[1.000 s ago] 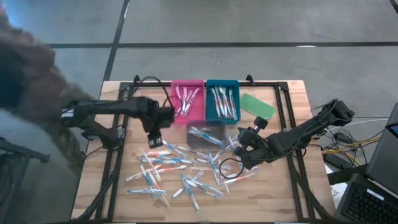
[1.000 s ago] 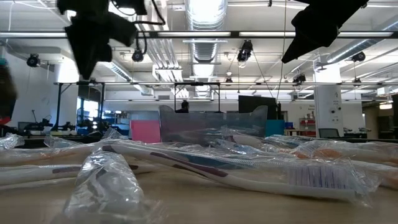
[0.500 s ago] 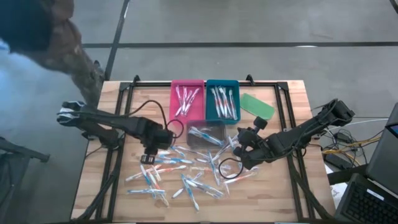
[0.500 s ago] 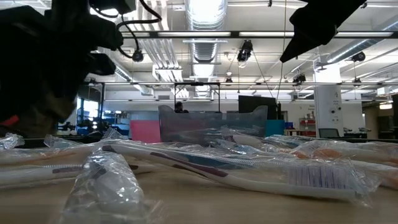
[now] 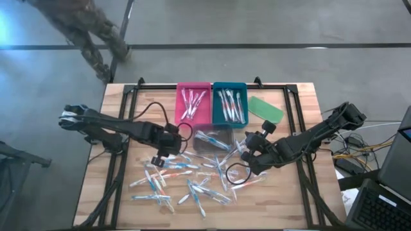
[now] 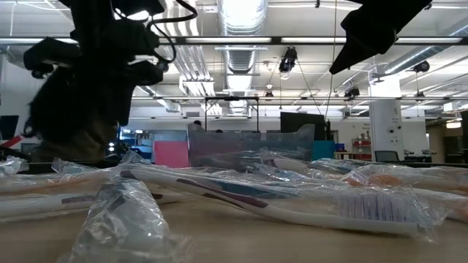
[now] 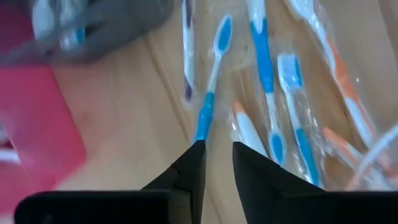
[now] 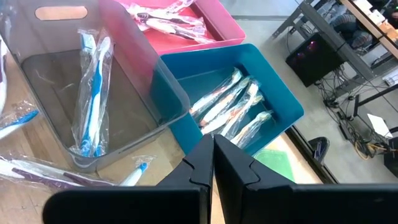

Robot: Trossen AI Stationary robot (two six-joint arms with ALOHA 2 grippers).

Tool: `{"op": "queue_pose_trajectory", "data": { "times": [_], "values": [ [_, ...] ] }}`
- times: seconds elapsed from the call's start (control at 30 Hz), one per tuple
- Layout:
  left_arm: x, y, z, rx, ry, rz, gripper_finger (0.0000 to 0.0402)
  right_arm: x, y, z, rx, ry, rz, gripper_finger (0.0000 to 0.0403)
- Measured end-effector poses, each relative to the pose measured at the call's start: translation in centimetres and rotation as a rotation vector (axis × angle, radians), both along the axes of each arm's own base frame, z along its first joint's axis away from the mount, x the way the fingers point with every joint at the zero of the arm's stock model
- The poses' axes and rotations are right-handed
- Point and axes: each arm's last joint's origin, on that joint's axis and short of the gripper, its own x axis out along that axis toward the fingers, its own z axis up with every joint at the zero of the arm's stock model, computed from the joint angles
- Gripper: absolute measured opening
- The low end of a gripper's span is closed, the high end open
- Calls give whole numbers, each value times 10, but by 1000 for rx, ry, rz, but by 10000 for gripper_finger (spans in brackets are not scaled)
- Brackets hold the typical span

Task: Pick & Place Toothbrushes
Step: Put the blue toothbrush into the transparent gray bin

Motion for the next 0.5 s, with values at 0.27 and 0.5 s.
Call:
{"op": "queue_pose_trajectory", "data": {
  "times": [0.27, 0.5],
  "values": [
    [-3, 6, -22, 29, -10, -49, 71, -1, 0, -1, -2, 4, 0, 8],
    [-8, 17, -40, 57, -7, -42, 73, -1, 0, -2, -2, 5, 0, 8]
  ]
}}
